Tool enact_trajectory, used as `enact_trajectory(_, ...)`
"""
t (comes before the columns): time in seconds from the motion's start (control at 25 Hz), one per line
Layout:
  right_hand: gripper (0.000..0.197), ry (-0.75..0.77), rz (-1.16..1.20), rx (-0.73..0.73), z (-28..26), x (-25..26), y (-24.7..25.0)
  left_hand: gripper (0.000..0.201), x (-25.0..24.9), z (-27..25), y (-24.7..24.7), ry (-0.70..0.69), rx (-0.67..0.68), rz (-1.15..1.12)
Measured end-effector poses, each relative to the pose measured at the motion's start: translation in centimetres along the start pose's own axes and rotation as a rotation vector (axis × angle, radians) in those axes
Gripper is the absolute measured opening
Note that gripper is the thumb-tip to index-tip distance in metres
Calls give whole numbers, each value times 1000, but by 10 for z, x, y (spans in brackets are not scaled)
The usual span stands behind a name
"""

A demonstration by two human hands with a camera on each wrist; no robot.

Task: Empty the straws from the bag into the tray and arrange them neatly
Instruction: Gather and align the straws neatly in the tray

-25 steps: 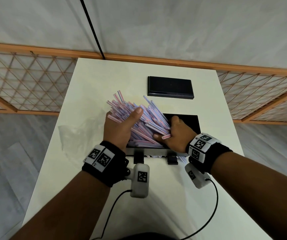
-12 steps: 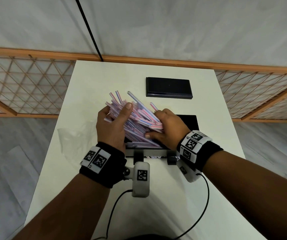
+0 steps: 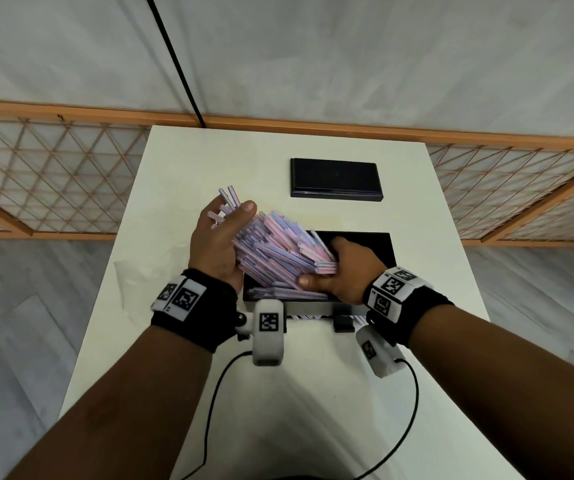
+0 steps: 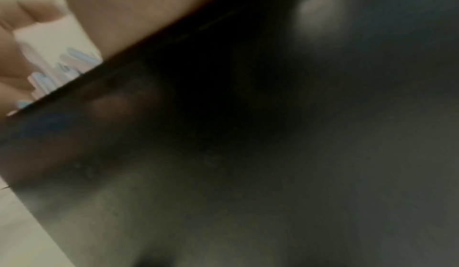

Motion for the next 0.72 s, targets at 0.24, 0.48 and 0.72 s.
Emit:
enact_trajectory(0.24, 80, 185, 65, -58, 2, 23, -3, 35, -6, -4, -11, -115, 56, 181)
enact_trajectory(0.48, 48, 367, 248, -258, -11, 46, 24, 33, -25, -11, 2, -243, 24, 81)
enact_trajectory(0.72, 60, 274, 289, -259, -17, 20, 26, 54, -10, -18, 28, -127, -170, 10)
Point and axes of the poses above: each hand's wrist, its own z-axis towards the middle knuckle, its own y-axis out of the back of the hand, x = y × z, the point moved 8 cm from there along z, towards the middle knuckle, and after that the axes turned 2 degrees about y, right-handed, at the moved point
